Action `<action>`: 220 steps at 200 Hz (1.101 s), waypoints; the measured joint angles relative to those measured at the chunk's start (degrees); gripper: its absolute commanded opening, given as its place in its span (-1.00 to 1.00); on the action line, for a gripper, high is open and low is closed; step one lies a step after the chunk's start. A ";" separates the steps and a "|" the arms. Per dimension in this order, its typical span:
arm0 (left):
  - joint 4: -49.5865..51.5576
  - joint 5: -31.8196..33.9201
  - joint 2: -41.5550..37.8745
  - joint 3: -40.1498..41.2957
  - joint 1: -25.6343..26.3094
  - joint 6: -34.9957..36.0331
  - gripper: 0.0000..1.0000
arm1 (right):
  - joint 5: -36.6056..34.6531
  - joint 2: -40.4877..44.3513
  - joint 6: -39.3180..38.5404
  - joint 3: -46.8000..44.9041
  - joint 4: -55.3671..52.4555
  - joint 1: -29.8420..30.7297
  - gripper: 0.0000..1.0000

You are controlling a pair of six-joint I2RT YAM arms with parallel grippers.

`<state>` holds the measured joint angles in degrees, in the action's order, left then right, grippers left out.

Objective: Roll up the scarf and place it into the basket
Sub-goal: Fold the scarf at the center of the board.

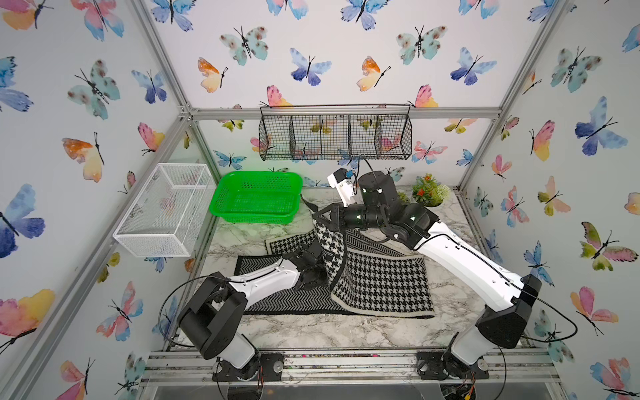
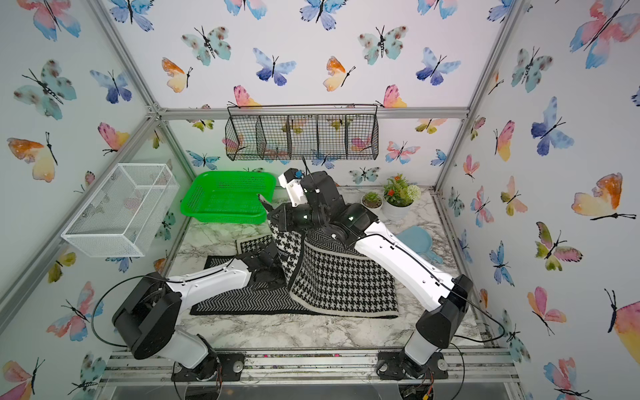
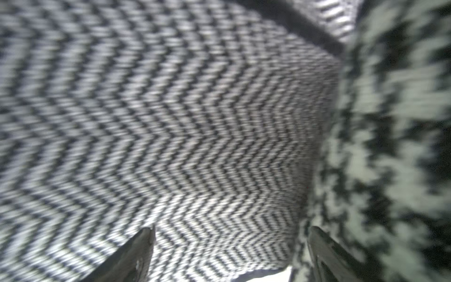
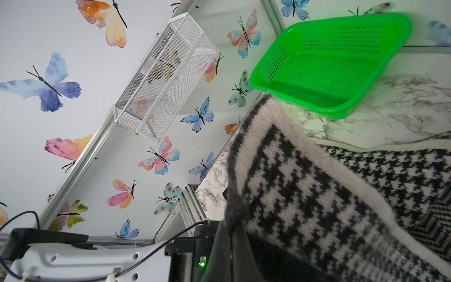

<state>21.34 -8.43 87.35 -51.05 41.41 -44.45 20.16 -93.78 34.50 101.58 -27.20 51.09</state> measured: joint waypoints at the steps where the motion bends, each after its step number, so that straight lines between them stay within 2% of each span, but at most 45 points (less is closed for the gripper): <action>1: 0.20 0.24 -0.15 0.13 -0.20 0.11 0.97 | 0.09 -0.02 0.02 -0.11 0.17 0.00 -0.98; 26: 2.51 2.29 -3.17 2.23 -3.48 0.85 0.97 | 1.55 -1.01 0.87 -2.19 3.13 0.00 -0.98; 77: 7.54 4.70 -14.99 6.82 -13.79 2.29 0.97 | 4.37 -6.82 2.95 -4.72 8.92 1.03 -0.98; 153: 14.40 6.51 -28.55 11.19 -23.41 2.99 0.97 | 6.29 -17.70 6.69 -5.07 17.31 5.38 -0.98; 193: 17.46 7.43 -38.27 12.20 -24.70 1.33 0.97 | 7.17 -21.20 9.35 -5.33 22.73 6.56 -0.97; 220: 19.80 9.27 -41.20 10.88 -24.85 -0.24 0.97 | 7.82 -24.50 11.17 -3.91 25.05 6.99 -0.97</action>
<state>41.15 0.84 46.15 -40.16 16.56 -44.69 27.99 -118.28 45.67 97.67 -2.15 58.08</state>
